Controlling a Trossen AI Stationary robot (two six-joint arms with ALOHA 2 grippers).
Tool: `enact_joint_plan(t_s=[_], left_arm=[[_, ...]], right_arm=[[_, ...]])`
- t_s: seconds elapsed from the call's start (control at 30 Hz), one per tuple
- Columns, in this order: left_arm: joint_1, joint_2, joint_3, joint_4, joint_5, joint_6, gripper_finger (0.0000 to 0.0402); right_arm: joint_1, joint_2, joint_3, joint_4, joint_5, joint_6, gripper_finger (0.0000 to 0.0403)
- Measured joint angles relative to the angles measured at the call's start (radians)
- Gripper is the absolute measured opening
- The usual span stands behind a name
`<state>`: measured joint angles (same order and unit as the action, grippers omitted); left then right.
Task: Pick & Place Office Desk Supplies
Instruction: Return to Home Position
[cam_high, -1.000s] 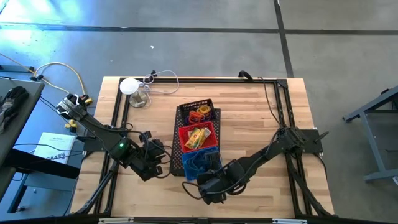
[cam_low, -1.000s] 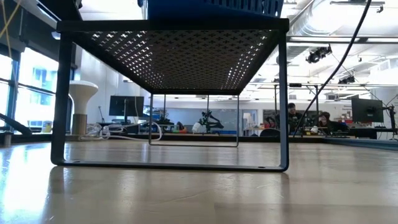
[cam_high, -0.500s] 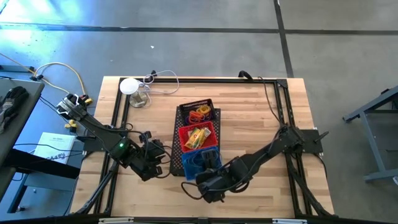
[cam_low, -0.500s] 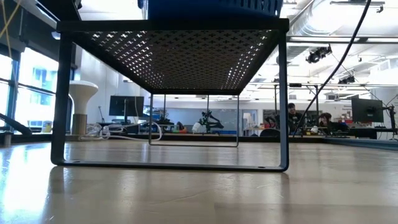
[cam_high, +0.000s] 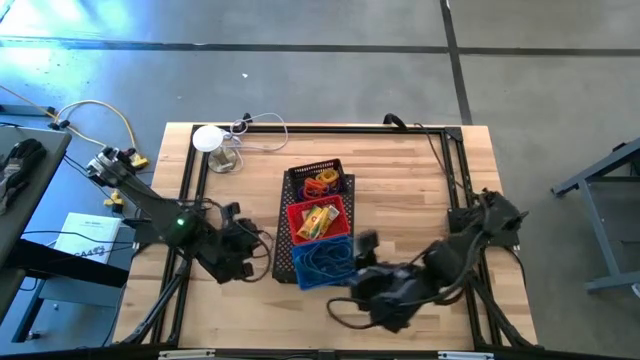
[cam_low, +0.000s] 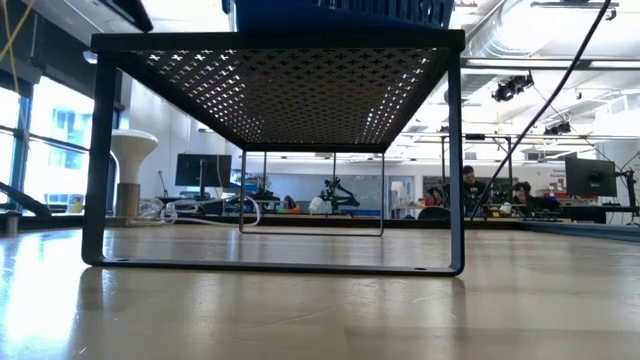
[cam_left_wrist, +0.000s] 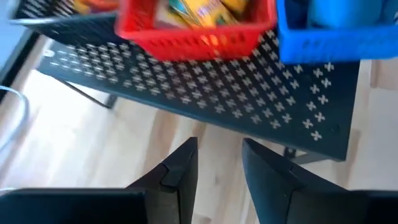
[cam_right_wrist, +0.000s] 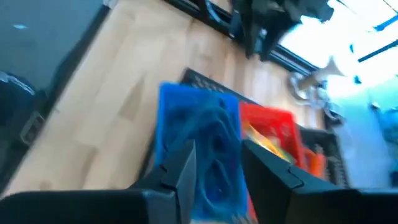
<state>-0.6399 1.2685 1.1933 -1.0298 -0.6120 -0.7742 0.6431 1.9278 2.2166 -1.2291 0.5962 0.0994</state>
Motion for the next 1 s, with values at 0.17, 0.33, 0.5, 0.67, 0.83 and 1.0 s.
enact_joint_plan(t_s=[0.17, 0.33, 0.5, 0.67, 0.83, 1.0], left_arm=[[0.003, -0.105, 0.004, -0.059, -0.084, 0.073, 0.0095], [0.004, -0.224, 0.004, -0.185, -0.197, 0.176, 0.0045], [0.005, -0.348, -0.02, -0.304, -0.401, 0.178, 0.0004], [0.005, -0.51, -0.106, -0.281, -0.467, 0.177, 0.0], [0.005, -0.689, -0.244, -0.103, -0.467, 0.227, 0.0], [0.005, -0.836, -0.39, 0.194, -0.41, 0.419, 0.0]], right_arm=[[0.035, -0.113, 0.0, -0.163, 0.07, 0.111, 0.0064], [0.041, -0.233, -0.025, -0.325, 0.079, 0.263, 0.0007], [0.064, -0.391, -0.206, -0.269, 0.022, 0.244, 0.0002], [0.095, -0.649, -0.534, 0.029, 0.015, 0.158, 0.0002], [0.094, -0.896, -0.911, 0.393, -0.003, 0.111, 0.0002], [0.055, -1.097, -1.231, 0.688, -0.043, -0.013, 0.0002]])
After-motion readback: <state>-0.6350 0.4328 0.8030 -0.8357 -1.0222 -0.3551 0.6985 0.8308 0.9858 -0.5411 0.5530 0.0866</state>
